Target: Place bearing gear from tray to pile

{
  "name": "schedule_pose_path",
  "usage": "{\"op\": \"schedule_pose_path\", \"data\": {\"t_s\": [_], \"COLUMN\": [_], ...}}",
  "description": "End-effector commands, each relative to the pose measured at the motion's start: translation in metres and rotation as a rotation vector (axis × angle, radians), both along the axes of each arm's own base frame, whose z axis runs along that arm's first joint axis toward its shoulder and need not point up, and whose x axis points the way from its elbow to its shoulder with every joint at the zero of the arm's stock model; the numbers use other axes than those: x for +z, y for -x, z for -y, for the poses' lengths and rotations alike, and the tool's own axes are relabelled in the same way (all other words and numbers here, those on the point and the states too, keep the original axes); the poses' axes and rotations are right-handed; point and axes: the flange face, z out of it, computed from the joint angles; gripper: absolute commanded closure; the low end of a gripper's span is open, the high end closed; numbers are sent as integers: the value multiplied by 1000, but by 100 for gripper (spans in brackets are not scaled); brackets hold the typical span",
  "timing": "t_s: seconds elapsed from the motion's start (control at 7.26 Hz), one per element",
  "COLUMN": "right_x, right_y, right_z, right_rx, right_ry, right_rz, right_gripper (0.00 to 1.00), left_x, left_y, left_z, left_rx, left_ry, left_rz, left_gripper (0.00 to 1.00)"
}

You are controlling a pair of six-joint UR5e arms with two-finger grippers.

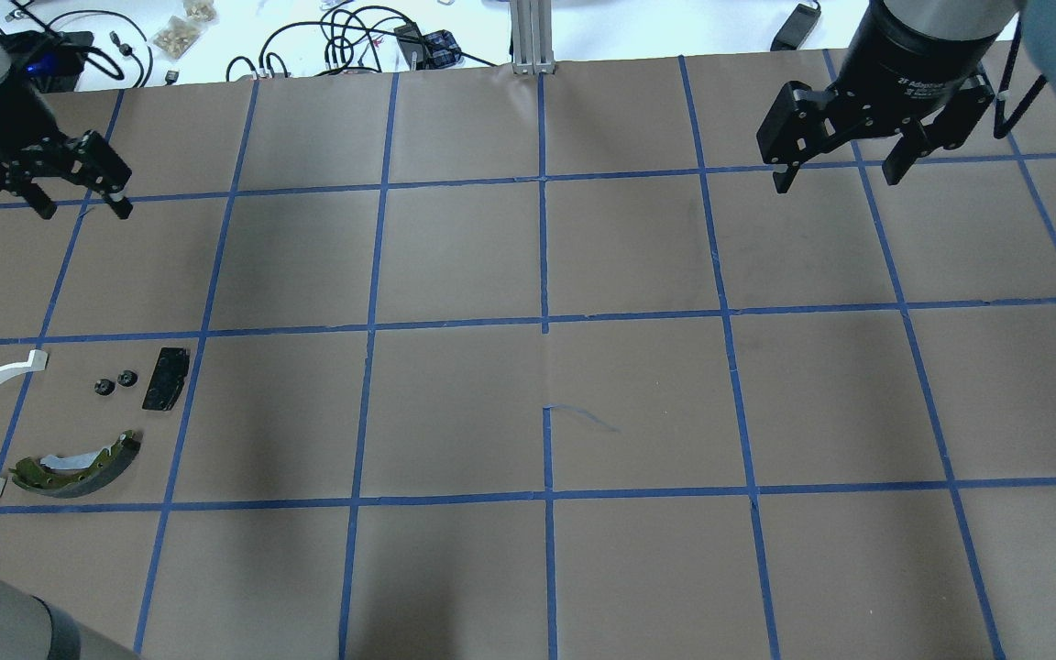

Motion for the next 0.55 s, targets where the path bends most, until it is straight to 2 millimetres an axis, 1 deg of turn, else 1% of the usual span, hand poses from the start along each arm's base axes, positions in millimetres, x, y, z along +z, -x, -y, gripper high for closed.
{"op": "schedule_pose_path", "data": {"t_s": [0.0,0.14,0.28,0.41], "right_x": [0,0,0,0], "right_y": [1,1,1,1], "right_z": [0,0,0,0], "right_rx": [-2,-2,-3,-2], "right_ry": [-1,-1,-1,-1], "right_rz": [0,0,0,0], "right_gripper": [0,0,0,0], "left_x": [26,31,39,43], "left_y": [97,133,158,164], "left_z": [-14,-26,-41,-56], "left_rx": [42,38,4,-5], "left_ry": [43,42,50,51], "left_rz": [-76,-71,-68,-65], "left_gripper": [0,0,0,0]}}
